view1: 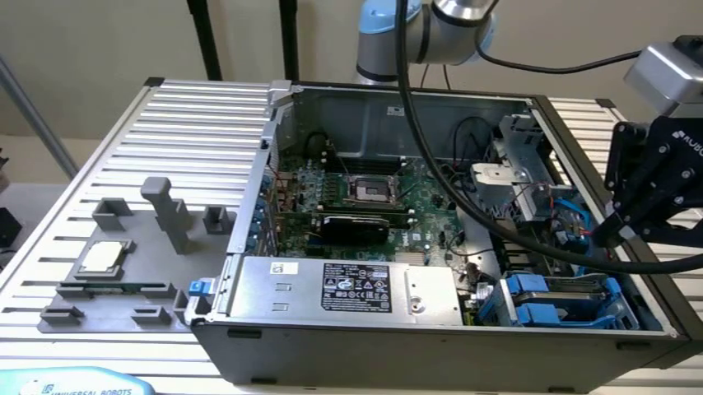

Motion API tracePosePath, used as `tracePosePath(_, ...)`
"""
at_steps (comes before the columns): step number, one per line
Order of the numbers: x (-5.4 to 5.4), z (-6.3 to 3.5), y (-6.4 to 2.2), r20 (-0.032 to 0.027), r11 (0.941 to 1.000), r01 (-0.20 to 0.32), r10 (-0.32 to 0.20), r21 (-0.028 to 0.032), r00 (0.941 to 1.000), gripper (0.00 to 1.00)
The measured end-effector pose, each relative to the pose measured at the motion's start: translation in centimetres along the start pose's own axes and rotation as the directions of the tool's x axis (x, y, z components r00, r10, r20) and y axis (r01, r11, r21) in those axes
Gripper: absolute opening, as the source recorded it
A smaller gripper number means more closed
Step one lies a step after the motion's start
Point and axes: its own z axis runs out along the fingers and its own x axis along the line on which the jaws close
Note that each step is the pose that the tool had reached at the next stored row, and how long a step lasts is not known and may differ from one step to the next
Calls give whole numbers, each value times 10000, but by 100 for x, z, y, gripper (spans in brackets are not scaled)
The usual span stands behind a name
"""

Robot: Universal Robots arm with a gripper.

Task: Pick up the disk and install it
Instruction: 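Insert the first disk wire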

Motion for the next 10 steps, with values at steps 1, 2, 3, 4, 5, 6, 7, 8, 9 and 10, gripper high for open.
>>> tracePosePath(1, -13, 19, -28, 0, 10000, 0, 0, -2, 10000, 11)
tracePosePath(2, -25, 35, -54, -1, 10000, 0, 0, -3, 10000, 11)
tracePosePath(3, -38, 52, -80, -2, 10000, 0, 0, -3, 10000, 11)
tracePosePath(4, -50, 69, -102, -2, 10000, 0, 0, -3, 10000, 11)
tracePosePath(5, -62, 85, -121, -3, 10000, 2, -2, -3, 10000, 11)
tracePosePath(6, -73, 104, -132, -3, 10000, 9, -9, -4, 10000, 11)
tracePosePath(7, -83, 122, -138, -2, 10000, 20, -20, -3, 10000, 11)
tracePosePath(8, -89, 141, -141, -3, 10000, 36, -36, -4, 10000, 11)
tracePosePath(9, -95, 161, -144, -3, 10000, 61, -61, -5, 10000, 11)
tracePosePath(10, -101, 178, -147, -7, 10000, 86, -86, -6, 10000, 11)
